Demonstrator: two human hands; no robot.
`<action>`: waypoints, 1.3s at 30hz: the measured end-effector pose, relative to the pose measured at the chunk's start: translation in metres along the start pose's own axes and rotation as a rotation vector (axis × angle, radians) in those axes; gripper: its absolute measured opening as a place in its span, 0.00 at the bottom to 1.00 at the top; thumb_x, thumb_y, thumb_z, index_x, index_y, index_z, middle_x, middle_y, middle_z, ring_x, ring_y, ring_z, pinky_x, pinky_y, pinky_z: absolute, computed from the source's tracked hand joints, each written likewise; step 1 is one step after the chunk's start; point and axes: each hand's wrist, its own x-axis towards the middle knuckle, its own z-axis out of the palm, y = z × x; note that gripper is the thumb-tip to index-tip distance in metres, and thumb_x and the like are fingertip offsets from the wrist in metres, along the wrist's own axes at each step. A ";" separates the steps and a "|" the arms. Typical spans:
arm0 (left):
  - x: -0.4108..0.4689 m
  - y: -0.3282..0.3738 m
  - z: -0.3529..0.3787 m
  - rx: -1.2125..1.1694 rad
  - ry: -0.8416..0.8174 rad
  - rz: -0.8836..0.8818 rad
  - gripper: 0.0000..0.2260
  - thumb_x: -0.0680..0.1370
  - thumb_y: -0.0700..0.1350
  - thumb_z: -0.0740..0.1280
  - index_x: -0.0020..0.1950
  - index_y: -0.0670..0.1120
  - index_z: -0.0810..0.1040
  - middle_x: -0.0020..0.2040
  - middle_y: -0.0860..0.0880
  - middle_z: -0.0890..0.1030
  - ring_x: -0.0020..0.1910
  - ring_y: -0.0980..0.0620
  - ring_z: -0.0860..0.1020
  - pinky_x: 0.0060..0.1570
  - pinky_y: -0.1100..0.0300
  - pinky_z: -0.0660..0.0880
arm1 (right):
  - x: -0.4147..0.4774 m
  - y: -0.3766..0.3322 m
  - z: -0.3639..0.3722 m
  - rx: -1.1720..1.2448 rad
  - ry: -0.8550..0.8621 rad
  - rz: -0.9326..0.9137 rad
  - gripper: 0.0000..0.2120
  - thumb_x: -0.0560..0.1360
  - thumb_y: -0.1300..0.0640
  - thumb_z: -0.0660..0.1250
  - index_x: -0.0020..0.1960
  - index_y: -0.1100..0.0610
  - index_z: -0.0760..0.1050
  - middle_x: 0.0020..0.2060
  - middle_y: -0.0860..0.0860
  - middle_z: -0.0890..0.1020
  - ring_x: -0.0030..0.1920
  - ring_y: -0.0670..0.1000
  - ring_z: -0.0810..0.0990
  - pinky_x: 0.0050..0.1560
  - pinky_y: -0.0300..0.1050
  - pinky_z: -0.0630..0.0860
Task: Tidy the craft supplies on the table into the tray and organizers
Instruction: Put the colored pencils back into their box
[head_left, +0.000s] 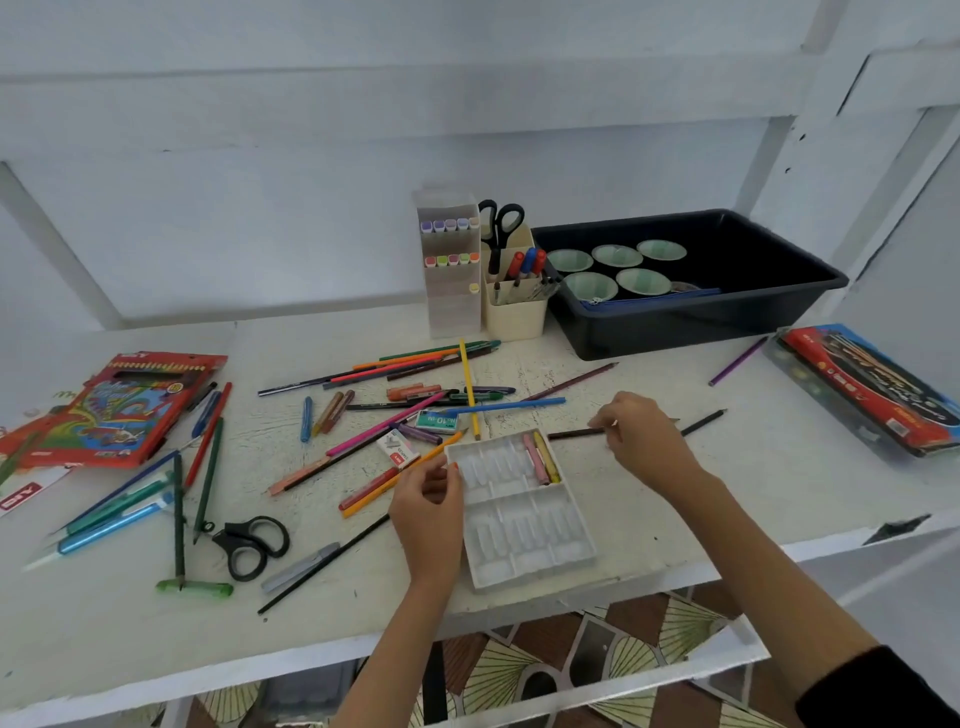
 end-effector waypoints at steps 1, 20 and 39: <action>0.000 0.000 0.000 0.007 -0.010 0.006 0.08 0.76 0.39 0.69 0.54 0.41 0.81 0.43 0.48 0.80 0.41 0.56 0.78 0.40 0.73 0.74 | 0.002 0.008 -0.001 -0.095 -0.038 0.026 0.13 0.76 0.67 0.63 0.57 0.58 0.79 0.51 0.54 0.78 0.52 0.51 0.75 0.53 0.43 0.75; -0.003 0.004 -0.003 0.011 -0.028 0.014 0.09 0.76 0.39 0.69 0.56 0.42 0.80 0.45 0.49 0.80 0.42 0.57 0.78 0.41 0.73 0.74 | 0.005 -0.058 0.007 0.556 -0.124 0.195 0.12 0.70 0.63 0.72 0.53 0.61 0.80 0.44 0.55 0.82 0.44 0.51 0.81 0.45 0.39 0.79; -0.004 0.005 -0.001 0.018 0.013 0.004 0.06 0.75 0.37 0.69 0.51 0.43 0.81 0.44 0.50 0.79 0.40 0.58 0.77 0.40 0.72 0.75 | -0.024 -0.058 0.059 0.266 0.096 0.091 0.09 0.70 0.50 0.73 0.48 0.52 0.81 0.40 0.49 0.74 0.46 0.47 0.70 0.36 0.40 0.68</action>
